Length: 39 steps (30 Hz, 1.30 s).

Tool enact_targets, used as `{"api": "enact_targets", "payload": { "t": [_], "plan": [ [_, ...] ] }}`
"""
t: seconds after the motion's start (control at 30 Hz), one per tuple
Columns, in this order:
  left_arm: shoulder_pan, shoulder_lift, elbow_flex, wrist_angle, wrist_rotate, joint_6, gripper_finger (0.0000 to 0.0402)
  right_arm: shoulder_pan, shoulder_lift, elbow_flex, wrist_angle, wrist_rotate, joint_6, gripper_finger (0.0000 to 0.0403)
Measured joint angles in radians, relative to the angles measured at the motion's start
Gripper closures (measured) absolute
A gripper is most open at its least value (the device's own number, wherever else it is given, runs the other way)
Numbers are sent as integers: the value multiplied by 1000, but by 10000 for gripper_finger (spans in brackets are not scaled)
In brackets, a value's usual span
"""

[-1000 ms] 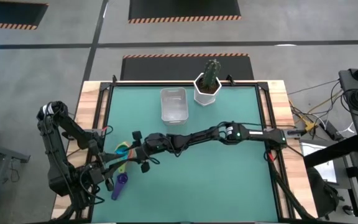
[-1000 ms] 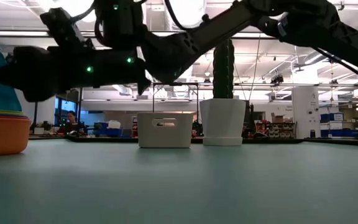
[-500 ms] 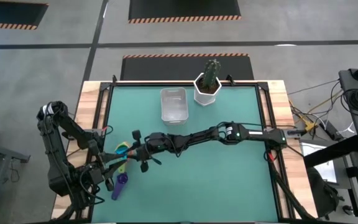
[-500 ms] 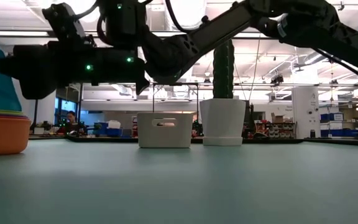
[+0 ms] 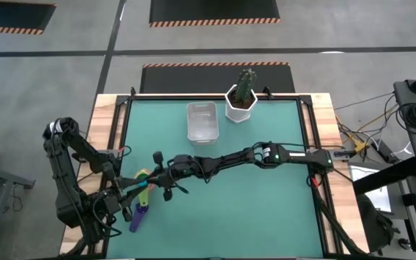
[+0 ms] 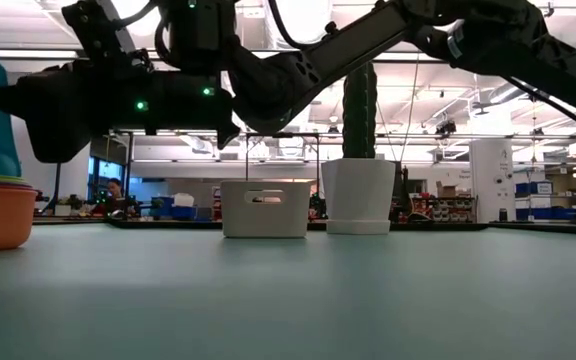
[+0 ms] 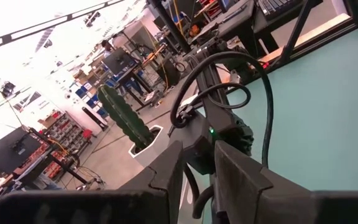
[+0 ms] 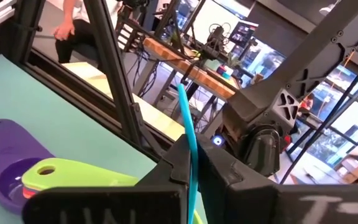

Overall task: Nest measuring cups in basket
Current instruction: Stack the blue measuring cup on top of the green measuring cup

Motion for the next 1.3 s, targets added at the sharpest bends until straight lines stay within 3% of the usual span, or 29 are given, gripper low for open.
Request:
{"api": "enact_targets", "payload": {
  "t": [0.67, 1.3],
  "plan": [
    [3, 0, -21, 2, 2, -23, 326, 8, -2, 58, -40, 61, -119, 394],
    [3, 0, -21, 2, 3, -23, 326, 72, -26, 60, -73, 306, -360, 394]
  ]
}}
